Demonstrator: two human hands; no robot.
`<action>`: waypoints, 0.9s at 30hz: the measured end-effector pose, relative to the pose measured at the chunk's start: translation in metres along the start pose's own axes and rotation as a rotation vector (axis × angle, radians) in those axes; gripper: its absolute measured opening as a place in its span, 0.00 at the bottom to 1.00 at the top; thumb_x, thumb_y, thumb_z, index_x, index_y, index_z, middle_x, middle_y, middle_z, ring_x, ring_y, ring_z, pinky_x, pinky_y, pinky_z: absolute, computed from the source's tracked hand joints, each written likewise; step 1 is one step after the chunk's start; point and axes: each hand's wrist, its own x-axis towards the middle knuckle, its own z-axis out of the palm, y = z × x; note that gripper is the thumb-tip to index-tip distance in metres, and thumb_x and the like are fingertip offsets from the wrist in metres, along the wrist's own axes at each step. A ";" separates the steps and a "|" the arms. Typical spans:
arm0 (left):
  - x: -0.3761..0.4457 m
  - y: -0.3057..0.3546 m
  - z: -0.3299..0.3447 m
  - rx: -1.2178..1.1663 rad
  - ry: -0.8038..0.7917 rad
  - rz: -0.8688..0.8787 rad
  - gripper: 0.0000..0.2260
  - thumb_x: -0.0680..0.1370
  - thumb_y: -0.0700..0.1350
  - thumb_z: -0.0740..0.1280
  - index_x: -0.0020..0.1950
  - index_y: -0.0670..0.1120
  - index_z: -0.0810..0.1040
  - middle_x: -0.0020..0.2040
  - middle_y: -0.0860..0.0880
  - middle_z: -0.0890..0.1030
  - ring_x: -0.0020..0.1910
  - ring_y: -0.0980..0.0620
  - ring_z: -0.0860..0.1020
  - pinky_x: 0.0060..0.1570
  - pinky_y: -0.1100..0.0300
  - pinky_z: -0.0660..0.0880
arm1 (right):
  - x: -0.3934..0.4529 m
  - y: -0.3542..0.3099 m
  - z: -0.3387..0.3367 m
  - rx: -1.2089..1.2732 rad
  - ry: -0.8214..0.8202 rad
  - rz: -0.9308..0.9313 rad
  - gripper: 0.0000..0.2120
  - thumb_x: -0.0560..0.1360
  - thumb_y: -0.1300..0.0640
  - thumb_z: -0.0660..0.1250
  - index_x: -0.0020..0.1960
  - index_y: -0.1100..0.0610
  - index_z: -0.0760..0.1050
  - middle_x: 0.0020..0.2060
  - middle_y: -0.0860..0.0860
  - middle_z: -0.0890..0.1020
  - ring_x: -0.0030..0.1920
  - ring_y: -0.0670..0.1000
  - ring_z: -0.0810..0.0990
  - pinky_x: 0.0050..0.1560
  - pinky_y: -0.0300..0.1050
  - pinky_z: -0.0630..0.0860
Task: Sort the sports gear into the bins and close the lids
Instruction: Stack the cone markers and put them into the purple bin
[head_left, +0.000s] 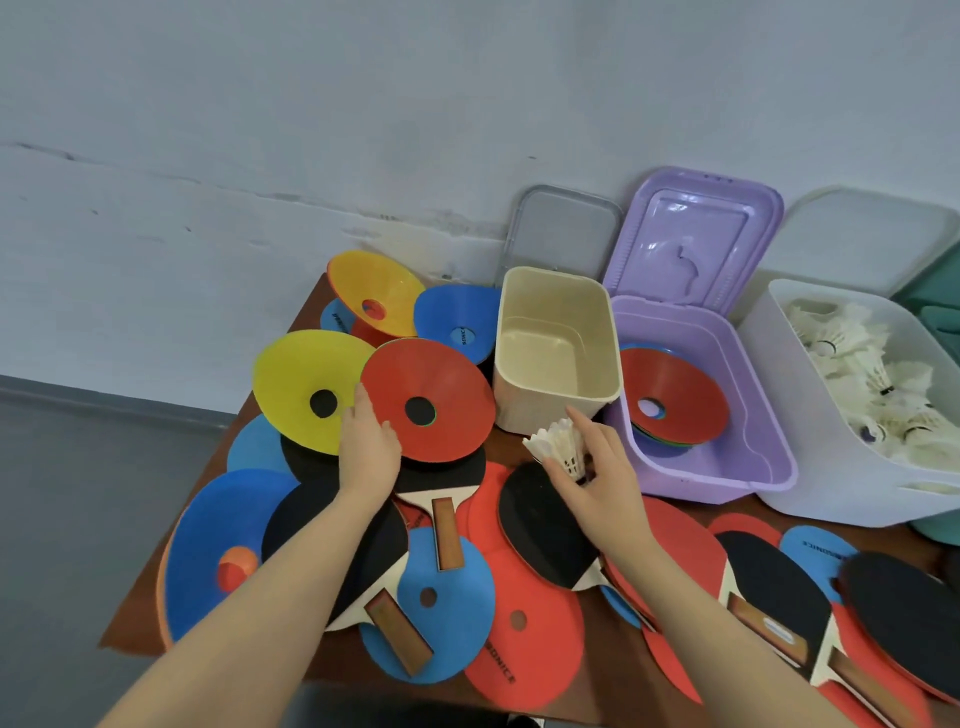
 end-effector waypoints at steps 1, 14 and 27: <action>-0.002 0.000 -0.003 -0.015 0.011 0.007 0.25 0.79 0.37 0.58 0.75 0.44 0.56 0.58 0.41 0.72 0.57 0.44 0.73 0.55 0.54 0.71 | 0.000 0.000 0.000 0.000 0.000 0.001 0.28 0.72 0.47 0.69 0.70 0.51 0.66 0.53 0.44 0.74 0.55 0.42 0.74 0.54 0.38 0.71; -0.040 0.026 -0.064 -0.166 0.198 0.395 0.20 0.80 0.37 0.58 0.73 0.44 0.64 0.49 0.47 0.74 0.45 0.58 0.70 0.44 0.76 0.67 | -0.015 -0.031 -0.003 0.081 0.071 0.008 0.29 0.72 0.46 0.69 0.70 0.50 0.65 0.55 0.45 0.74 0.56 0.43 0.74 0.55 0.41 0.73; -0.056 0.156 0.043 -0.304 -0.042 0.546 0.19 0.80 0.36 0.58 0.71 0.46 0.68 0.55 0.47 0.77 0.52 0.56 0.73 0.53 0.76 0.64 | 0.003 0.033 -0.106 0.011 0.285 0.063 0.28 0.73 0.49 0.69 0.69 0.51 0.65 0.58 0.49 0.74 0.58 0.47 0.74 0.58 0.44 0.71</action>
